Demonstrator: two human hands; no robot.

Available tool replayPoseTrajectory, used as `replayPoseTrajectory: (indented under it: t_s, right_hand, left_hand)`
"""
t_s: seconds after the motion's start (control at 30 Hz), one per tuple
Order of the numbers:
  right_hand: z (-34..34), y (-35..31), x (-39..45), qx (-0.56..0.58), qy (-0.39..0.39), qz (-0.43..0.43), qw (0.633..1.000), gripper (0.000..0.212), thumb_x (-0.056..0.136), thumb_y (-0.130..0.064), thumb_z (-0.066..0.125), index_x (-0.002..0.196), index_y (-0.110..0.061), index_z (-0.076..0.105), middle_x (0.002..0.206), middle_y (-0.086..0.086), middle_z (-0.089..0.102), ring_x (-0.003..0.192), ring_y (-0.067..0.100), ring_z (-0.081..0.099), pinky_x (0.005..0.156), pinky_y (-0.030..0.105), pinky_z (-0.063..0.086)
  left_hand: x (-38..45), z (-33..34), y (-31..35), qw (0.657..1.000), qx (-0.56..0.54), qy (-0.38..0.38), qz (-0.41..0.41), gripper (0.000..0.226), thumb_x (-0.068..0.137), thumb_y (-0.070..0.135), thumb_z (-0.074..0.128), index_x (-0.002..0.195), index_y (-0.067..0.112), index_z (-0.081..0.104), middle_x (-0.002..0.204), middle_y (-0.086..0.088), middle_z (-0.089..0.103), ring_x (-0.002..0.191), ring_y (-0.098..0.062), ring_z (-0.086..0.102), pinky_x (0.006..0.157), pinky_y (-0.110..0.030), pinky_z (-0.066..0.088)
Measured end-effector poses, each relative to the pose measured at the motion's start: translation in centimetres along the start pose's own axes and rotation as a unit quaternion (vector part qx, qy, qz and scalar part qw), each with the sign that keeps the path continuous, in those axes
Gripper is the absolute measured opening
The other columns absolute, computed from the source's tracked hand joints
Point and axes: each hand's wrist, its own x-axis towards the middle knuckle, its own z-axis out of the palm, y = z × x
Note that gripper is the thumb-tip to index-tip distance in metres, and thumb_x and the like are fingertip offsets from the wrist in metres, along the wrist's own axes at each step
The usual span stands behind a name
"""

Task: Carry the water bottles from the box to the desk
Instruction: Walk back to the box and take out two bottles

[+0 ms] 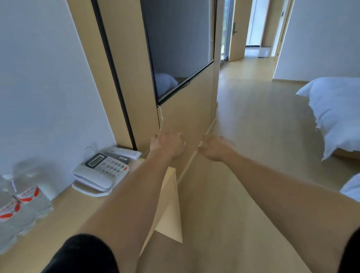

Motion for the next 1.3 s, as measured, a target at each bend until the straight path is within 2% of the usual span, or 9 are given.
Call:
replayPoseTrajectory:
  t_s: [0.13,0.33,0.5,0.63,0.97,1.3]
  right_hand:
    - [-1.4,7.4,-0.5,-0.001,0.013,0.043,0.999,0.06,0.097,-0.057,0.045,0.151,-0.032,0.039,0.154,0.004,0.045,0.141,0.028,0.041,0.11,0.043,0.035]
    - [-3.6,16.5,-1.2,-0.021,0.014,0.122,0.992,0.061,0.099,-0.059,0.043,0.152,-0.031,0.036,0.155,0.005,0.044,0.142,0.028,0.04,0.112,0.044,0.036]
    - [-4.7,21.5,-0.5,-0.022,0.011,0.172,0.985,0.061,0.101,-0.057,0.042,0.154,-0.028,0.034,0.156,0.005,0.042,0.142,0.027,0.039,0.113,0.044,0.037]
    - [-5.3,24.2,1.6,-0.02,0.013,0.197,0.98,0.061,0.101,-0.055,0.042,0.154,-0.026,0.034,0.156,0.006,0.042,0.142,0.027,0.04,0.113,0.045,0.037]
    - [-6.7,29.0,12.7,-0.011,0.017,0.263,0.965,0.061,0.101,-0.055,0.04,0.154,-0.026,0.034,0.157,0.003,0.041,0.142,0.025,0.04,0.112,0.042,0.037]
    - [-9.2,33.8,22.0,0.009,0.038,0.312,0.949,0.06,0.1,-0.057,0.04,0.153,-0.029,0.035,0.155,0.004,0.043,0.139,0.027,0.043,0.109,0.042,0.038]
  left_hand:
    - [3.2,1.1,7.1,0.999,-0.023,-0.013,0.038,0.048,0.103,0.04,0.036,0.149,0.026,0.045,0.154,-0.003,0.044,0.138,-0.031,0.043,0.11,-0.047,0.033]
    - [7.1,2.4,16.3,0.992,-0.045,-0.041,0.112,0.051,0.102,0.035,0.036,0.152,0.026,0.042,0.159,-0.003,0.039,0.143,-0.029,0.039,0.119,-0.046,0.028]
    - [10.4,4.0,21.3,0.986,-0.051,-0.043,0.155,0.052,0.101,0.035,0.036,0.152,0.031,0.04,0.158,0.0,0.039,0.142,-0.027,0.039,0.117,-0.041,0.027]
    - [14.5,5.0,24.4,0.983,-0.028,-0.041,0.179,0.049,0.101,0.035,0.035,0.148,0.03,0.044,0.153,-0.001,0.044,0.137,-0.028,0.043,0.111,-0.042,0.031]
    - [29.2,6.3,27.3,0.976,-0.007,-0.074,0.205,0.051,0.103,0.037,0.03,0.154,0.032,0.035,0.158,-0.001,0.037,0.14,-0.029,0.039,0.113,-0.041,0.032]
    - [40.6,5.7,31.9,0.968,-0.009,-0.077,0.239,0.048,0.103,0.031,0.032,0.15,0.027,0.039,0.154,-0.003,0.041,0.139,-0.03,0.04,0.11,-0.038,0.034]
